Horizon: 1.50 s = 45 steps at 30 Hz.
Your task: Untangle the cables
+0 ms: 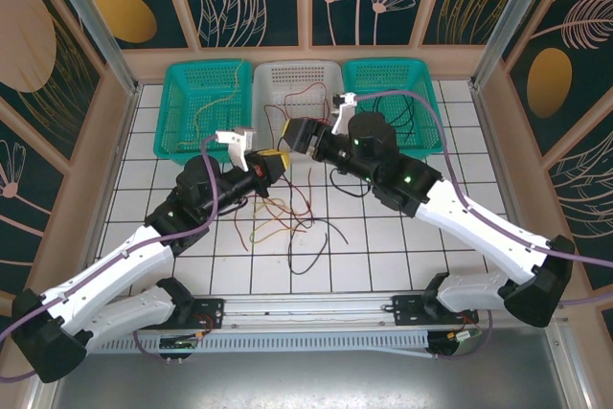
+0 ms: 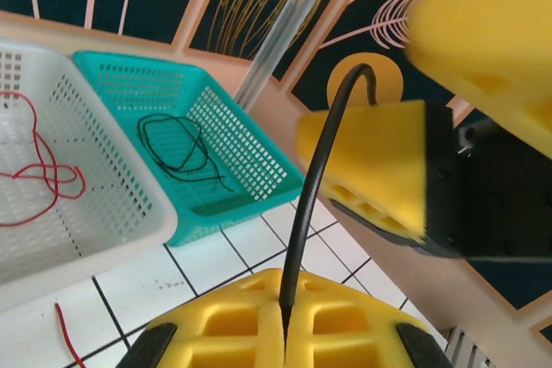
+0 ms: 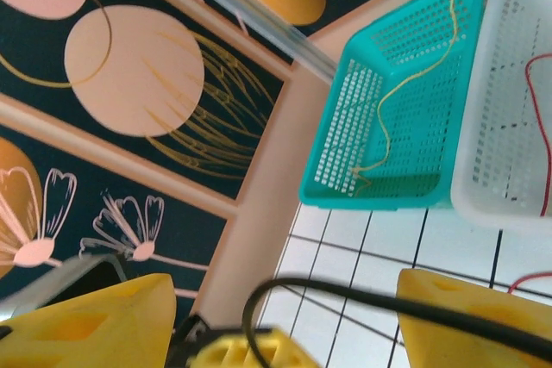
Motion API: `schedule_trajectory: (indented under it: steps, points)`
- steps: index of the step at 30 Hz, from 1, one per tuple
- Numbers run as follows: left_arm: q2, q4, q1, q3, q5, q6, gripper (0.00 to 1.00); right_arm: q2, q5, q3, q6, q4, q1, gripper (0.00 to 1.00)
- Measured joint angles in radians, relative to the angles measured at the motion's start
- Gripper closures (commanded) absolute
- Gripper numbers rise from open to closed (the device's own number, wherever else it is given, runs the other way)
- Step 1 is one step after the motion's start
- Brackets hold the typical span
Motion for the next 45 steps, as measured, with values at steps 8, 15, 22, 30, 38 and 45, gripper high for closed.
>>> schedule_trajectory:
  steps: [8, 15, 22, 30, 38, 45]
  points:
    - [0.028, -0.021, -0.014, 0.014, -0.035, 0.079, 1.00, 0.089, 0.061, 0.138, -0.043, -0.148, -0.043, 0.75]
    - [0.040, -0.039, -0.014, 0.039, -0.038, 0.130, 1.00, 0.141, 0.109, 0.257, -0.162, -0.300, -0.042, 0.98]
    - [0.089, -0.064, -0.014, 0.068, 0.061, 0.166, 1.00, 0.163, 0.134, 0.337, -0.341, -0.370, -0.014, 1.00]
    - [0.158, -0.082, -0.015, 0.132, 0.170, 0.219, 1.00, 0.173, 0.082, 0.409, -0.454, -0.394, 0.027, 1.00]
    - [0.172, -0.036, -0.015, 0.132, 0.184, 0.213, 1.00, 0.159, 0.060, 0.408, -0.455, -0.388, 0.026, 0.80]
    - [0.115, -0.026, -0.018, 0.127, 0.081, 0.155, 1.00, 0.057, 0.170, 0.372, -0.452, -0.383, 0.014, 0.29]
